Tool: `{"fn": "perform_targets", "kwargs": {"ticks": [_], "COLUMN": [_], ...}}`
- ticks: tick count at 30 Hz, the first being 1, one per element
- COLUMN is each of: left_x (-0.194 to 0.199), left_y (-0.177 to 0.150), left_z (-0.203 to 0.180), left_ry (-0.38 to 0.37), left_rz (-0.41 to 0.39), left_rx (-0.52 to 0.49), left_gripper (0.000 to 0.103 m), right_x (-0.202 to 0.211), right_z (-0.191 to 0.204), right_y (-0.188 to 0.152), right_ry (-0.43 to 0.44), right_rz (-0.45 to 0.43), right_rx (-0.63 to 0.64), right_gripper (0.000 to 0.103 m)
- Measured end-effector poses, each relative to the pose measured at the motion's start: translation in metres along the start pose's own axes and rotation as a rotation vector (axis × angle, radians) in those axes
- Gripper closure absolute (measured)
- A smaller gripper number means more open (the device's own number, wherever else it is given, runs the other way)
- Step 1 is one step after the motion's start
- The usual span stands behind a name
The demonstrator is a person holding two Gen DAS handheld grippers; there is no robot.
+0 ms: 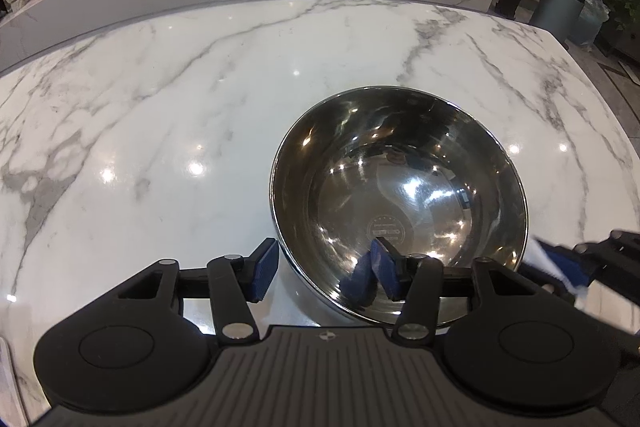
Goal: Clean bowl
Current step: 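Rub the cloth along the blue exterior with the right gripper while the left gripper holds the tilted bowl, then roll the right gripper and wipe the cloth along the bowl's blue side while the left gripper holds the rim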
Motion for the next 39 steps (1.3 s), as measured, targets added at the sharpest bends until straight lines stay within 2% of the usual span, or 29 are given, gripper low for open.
{"fn": "perform_targets", "kwargs": {"ticks": [6, 11, 15, 19, 24, 28, 32, 39], "left_x": [0.000, 0.001, 0.002, 0.002, 0.006, 0.008, 0.005, 0.006], "left_y": [0.005, 0.004, 0.002, 0.003, 0.000, -0.004, -0.005, -0.006], "left_z": [0.004, 0.001, -0.001, 0.004, 0.002, 0.001, -0.002, -0.003], "left_ry": [0.007, 0.016, 0.011, -0.005, 0.010, 0.051, 0.016, 0.021], "left_rz": [-0.020, -0.021, -0.022, -0.011, -0.007, -0.014, 0.002, -0.001], "left_rx": [0.010, 0.007, 0.000, 0.019, 0.017, -0.002, -0.005, -0.014], "left_gripper": [0.079, 0.078, 0.078, 0.077, 0.077, 0.071, 0.071, 0.071], "right_x": [0.009, -0.003, -0.001, 0.009, 0.009, 0.007, 0.004, -0.008], "right_z": [-0.016, -0.030, -0.044, -0.070, -0.087, -0.085, -0.081, -0.078], "right_y": [0.006, 0.005, 0.007, 0.005, -0.001, -0.003, -0.002, -0.009], "right_ry": [-0.022, -0.004, 0.078, 0.209, 0.329, 0.349, 0.362, 0.359], "right_rz": [-0.057, -0.054, -0.087, -0.114, -0.108, -0.085, -0.072, -0.013], "right_rx": [-0.042, -0.131, -0.267, -0.453, -0.600, -0.612, -0.601, -0.601], "right_gripper": [0.091, 0.091, 0.091, 0.091, 0.091, 0.091, 0.091, 0.091]}}
Point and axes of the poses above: each gripper's, at about its wrist camera, not at the fingertips, and x roughly against the way its jaws point, z to its left, y to its top, the point moved 3 cm from there along -x, roughly the way its jaws point, and after that the axes turned 3 degrees about z, right-handed, at the moved point
